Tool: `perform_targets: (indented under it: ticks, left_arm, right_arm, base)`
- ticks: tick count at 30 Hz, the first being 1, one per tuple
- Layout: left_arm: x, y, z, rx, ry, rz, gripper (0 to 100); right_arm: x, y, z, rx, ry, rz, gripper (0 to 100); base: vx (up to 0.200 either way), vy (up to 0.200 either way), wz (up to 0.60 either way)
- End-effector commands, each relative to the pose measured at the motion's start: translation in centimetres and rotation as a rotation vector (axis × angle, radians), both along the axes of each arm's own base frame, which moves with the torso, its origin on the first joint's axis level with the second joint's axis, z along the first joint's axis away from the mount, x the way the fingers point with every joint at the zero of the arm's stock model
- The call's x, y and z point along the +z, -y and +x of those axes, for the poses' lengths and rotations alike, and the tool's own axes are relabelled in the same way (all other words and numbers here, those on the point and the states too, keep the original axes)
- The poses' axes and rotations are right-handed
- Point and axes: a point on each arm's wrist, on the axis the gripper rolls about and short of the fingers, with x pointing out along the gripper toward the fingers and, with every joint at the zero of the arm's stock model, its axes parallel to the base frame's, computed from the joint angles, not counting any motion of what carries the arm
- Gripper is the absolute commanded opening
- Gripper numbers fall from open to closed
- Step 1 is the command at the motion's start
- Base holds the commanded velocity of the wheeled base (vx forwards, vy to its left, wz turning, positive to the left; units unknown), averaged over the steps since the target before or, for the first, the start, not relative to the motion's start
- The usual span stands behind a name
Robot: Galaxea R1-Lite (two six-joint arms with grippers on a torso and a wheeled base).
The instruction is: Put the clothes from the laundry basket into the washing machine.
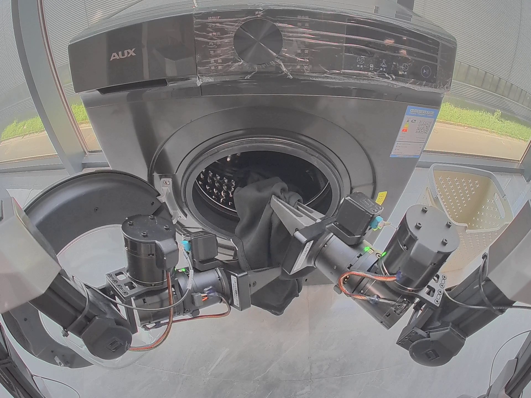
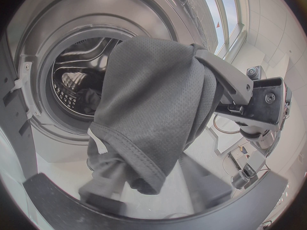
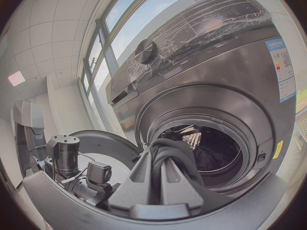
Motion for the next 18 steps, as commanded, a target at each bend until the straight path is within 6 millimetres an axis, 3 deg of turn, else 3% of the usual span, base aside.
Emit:
perform_targets:
  ticks: [1,10,16,17,18]
  left_arm:
    - [0.1,0.0,0.0,0.006,0.008,-0.004,0]
    - [0.7,-0.2,-1.1,-0.006,0.036,-0.026,0]
    - [2.3,-1.2,-3.4,-0.035,0.100,-0.083,0]
    - [2.5,-1.3,-3.5,-0.037,0.107,-0.089,0]
    - [2.6,-1.5,-3.7,-0.037,0.114,-0.095,0]
  right_arm:
    - [-0.1,0.0,0.0,-0.001,-0.001,-0.001,0]
    - [-0.6,-0.1,0.3,-0.006,-0.010,-0.011,0]
    - [-1.3,0.3,0.8,-0.018,-0.023,-0.026,0]
    - [-1.3,0.3,0.8,-0.019,-0.023,-0.026,100]
    - [-1.4,0.5,1.1,-0.027,-0.027,-0.029,100]
  base:
    - [0.000,0.000,0.00]
    - [0.000,0.000,0.00]
    - [0.000,0.000,0.00]
    - [0.000,0.000,0.00]
    - [0.000,0.000,0.00]
